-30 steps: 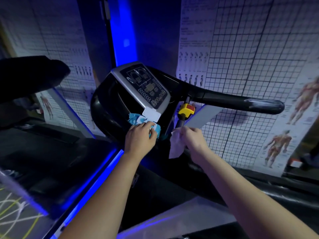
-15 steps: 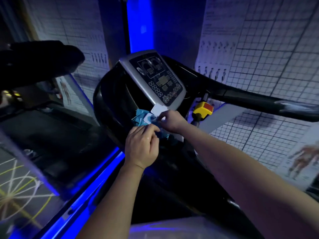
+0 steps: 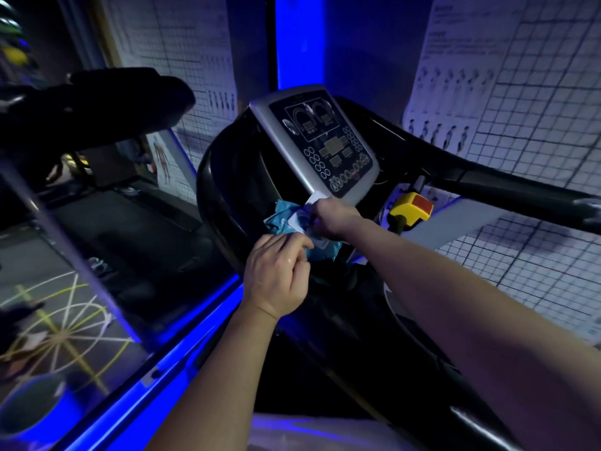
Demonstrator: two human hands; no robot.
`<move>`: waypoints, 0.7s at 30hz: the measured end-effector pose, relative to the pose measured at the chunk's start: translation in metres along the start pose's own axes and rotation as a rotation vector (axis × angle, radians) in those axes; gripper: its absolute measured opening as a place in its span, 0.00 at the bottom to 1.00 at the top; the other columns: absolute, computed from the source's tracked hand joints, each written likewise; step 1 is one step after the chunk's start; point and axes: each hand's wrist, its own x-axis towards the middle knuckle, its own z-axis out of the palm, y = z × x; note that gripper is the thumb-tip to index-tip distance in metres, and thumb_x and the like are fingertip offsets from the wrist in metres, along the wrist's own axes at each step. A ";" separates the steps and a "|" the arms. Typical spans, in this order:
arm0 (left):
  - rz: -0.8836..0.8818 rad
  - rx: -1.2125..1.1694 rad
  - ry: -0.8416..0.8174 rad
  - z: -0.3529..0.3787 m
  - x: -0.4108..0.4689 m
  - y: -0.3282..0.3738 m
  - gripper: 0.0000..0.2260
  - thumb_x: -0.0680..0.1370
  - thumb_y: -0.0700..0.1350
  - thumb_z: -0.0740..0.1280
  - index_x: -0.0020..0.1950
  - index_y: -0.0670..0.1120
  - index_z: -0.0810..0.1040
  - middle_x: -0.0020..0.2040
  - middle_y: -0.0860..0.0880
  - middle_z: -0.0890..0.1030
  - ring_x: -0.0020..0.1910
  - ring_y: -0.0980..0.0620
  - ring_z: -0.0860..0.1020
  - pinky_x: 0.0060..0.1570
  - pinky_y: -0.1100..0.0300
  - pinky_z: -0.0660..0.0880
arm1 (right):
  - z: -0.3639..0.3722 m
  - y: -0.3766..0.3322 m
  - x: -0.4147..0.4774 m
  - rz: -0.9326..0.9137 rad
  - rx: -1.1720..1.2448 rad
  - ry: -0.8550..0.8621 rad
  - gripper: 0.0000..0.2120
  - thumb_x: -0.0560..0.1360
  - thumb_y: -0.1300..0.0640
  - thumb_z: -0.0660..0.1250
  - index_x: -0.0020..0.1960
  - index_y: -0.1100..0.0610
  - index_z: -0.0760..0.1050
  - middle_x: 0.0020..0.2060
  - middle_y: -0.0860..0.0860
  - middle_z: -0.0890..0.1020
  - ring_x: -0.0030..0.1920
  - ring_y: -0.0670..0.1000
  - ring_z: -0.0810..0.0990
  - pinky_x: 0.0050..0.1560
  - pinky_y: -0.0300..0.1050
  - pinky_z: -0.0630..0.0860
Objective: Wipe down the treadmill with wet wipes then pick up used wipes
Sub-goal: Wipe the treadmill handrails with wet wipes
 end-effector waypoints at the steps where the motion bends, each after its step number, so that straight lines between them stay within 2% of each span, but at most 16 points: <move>1: -0.005 -0.001 -0.006 0.000 0.000 0.000 0.11 0.71 0.43 0.60 0.48 0.44 0.80 0.37 0.53 0.79 0.40 0.49 0.77 0.48 0.56 0.68 | -0.002 -0.001 -0.001 0.015 0.057 -0.004 0.15 0.76 0.44 0.70 0.50 0.56 0.78 0.47 0.54 0.81 0.48 0.56 0.80 0.42 0.43 0.71; 3: -0.012 -0.004 -0.013 0.000 0.001 0.001 0.11 0.72 0.43 0.60 0.49 0.44 0.80 0.38 0.53 0.80 0.40 0.49 0.77 0.48 0.57 0.67 | -0.015 0.002 -0.001 0.063 0.321 0.016 0.15 0.76 0.45 0.71 0.45 0.58 0.77 0.39 0.53 0.79 0.39 0.52 0.78 0.36 0.41 0.70; 5: -0.014 -0.006 -0.016 -0.001 0.000 0.001 0.11 0.71 0.43 0.60 0.49 0.44 0.80 0.38 0.53 0.80 0.40 0.49 0.78 0.48 0.55 0.68 | -0.037 0.007 -0.005 0.125 0.702 0.049 0.15 0.78 0.48 0.70 0.44 0.61 0.79 0.31 0.51 0.76 0.28 0.48 0.74 0.25 0.37 0.67; 6: -0.013 -0.005 -0.020 -0.001 0.001 0.001 0.11 0.71 0.43 0.60 0.49 0.44 0.79 0.38 0.53 0.80 0.40 0.48 0.78 0.48 0.54 0.69 | -0.049 0.009 -0.008 0.153 0.863 0.056 0.15 0.77 0.50 0.70 0.45 0.63 0.79 0.30 0.50 0.74 0.26 0.47 0.71 0.24 0.36 0.65; 8: -0.016 -0.004 -0.029 -0.001 0.001 0.001 0.12 0.71 0.43 0.60 0.49 0.44 0.79 0.38 0.53 0.80 0.40 0.48 0.78 0.47 0.52 0.70 | -0.070 0.010 -0.015 0.191 1.095 0.089 0.17 0.72 0.49 0.72 0.47 0.64 0.77 0.34 0.53 0.75 0.32 0.50 0.73 0.32 0.39 0.69; 10: -0.020 0.003 -0.044 -0.001 0.001 0.000 0.12 0.71 0.44 0.60 0.49 0.45 0.79 0.38 0.53 0.80 0.40 0.47 0.78 0.47 0.52 0.70 | -0.083 0.014 -0.022 0.248 1.230 0.117 0.28 0.63 0.47 0.74 0.55 0.65 0.75 0.39 0.56 0.79 0.39 0.54 0.77 0.42 0.52 0.71; 11: -0.021 0.008 -0.049 -0.001 0.000 0.000 0.12 0.72 0.44 0.60 0.50 0.45 0.79 0.38 0.53 0.80 0.40 0.47 0.79 0.48 0.52 0.70 | -0.088 0.015 -0.027 0.255 1.274 0.130 0.30 0.62 0.47 0.74 0.57 0.65 0.75 0.38 0.57 0.79 0.38 0.55 0.78 0.43 0.53 0.71; 12: -0.024 0.012 -0.052 -0.001 0.001 0.000 0.12 0.72 0.44 0.59 0.50 0.45 0.79 0.38 0.53 0.80 0.40 0.47 0.79 0.48 0.53 0.69 | -0.091 0.017 -0.033 0.234 1.282 0.157 0.25 0.64 0.48 0.74 0.54 0.64 0.77 0.36 0.56 0.78 0.35 0.53 0.77 0.41 0.51 0.72; 14: -0.023 0.021 -0.051 -0.001 0.002 -0.001 0.12 0.73 0.44 0.59 0.50 0.45 0.79 0.38 0.54 0.80 0.40 0.48 0.78 0.49 0.55 0.68 | -0.095 0.021 -0.052 0.193 1.209 0.199 0.13 0.73 0.52 0.72 0.45 0.62 0.79 0.26 0.51 0.74 0.24 0.46 0.70 0.30 0.38 0.68; 15: -0.022 0.026 -0.049 -0.001 0.001 -0.001 0.12 0.73 0.45 0.59 0.51 0.45 0.80 0.38 0.54 0.80 0.40 0.48 0.78 0.49 0.56 0.67 | -0.094 0.021 -0.062 0.184 1.181 0.216 0.10 0.77 0.54 0.70 0.42 0.62 0.79 0.23 0.47 0.72 0.21 0.44 0.66 0.24 0.35 0.63; 16: -0.019 0.030 -0.051 -0.002 0.001 0.001 0.13 0.73 0.45 0.59 0.51 0.46 0.80 0.38 0.54 0.80 0.40 0.48 0.78 0.49 0.55 0.67 | -0.094 0.022 -0.072 0.178 1.185 0.246 0.12 0.79 0.55 0.68 0.40 0.60 0.78 0.22 0.47 0.71 0.21 0.43 0.65 0.23 0.36 0.60; 18: -0.021 0.038 -0.069 -0.003 0.003 0.000 0.14 0.73 0.46 0.58 0.53 0.46 0.80 0.38 0.54 0.81 0.41 0.48 0.79 0.50 0.54 0.67 | -0.101 0.014 -0.090 0.179 1.247 0.362 0.15 0.78 0.53 0.68 0.34 0.57 0.79 0.26 0.52 0.71 0.26 0.49 0.67 0.29 0.39 0.61; 20: -0.032 0.047 -0.073 -0.005 0.002 0.001 0.16 0.74 0.48 0.57 0.55 0.46 0.79 0.38 0.53 0.81 0.41 0.46 0.79 0.52 0.52 0.69 | -0.124 0.001 -0.104 0.178 1.446 0.451 0.14 0.76 0.52 0.66 0.34 0.58 0.79 0.30 0.56 0.76 0.32 0.52 0.74 0.36 0.43 0.70; 21: -0.031 0.057 -0.070 -0.005 0.002 0.002 0.17 0.74 0.49 0.57 0.57 0.46 0.79 0.37 0.52 0.82 0.41 0.45 0.80 0.52 0.51 0.69 | -0.138 -0.005 -0.111 0.179 1.574 0.461 0.12 0.75 0.53 0.66 0.36 0.58 0.77 0.32 0.55 0.78 0.33 0.53 0.77 0.39 0.43 0.74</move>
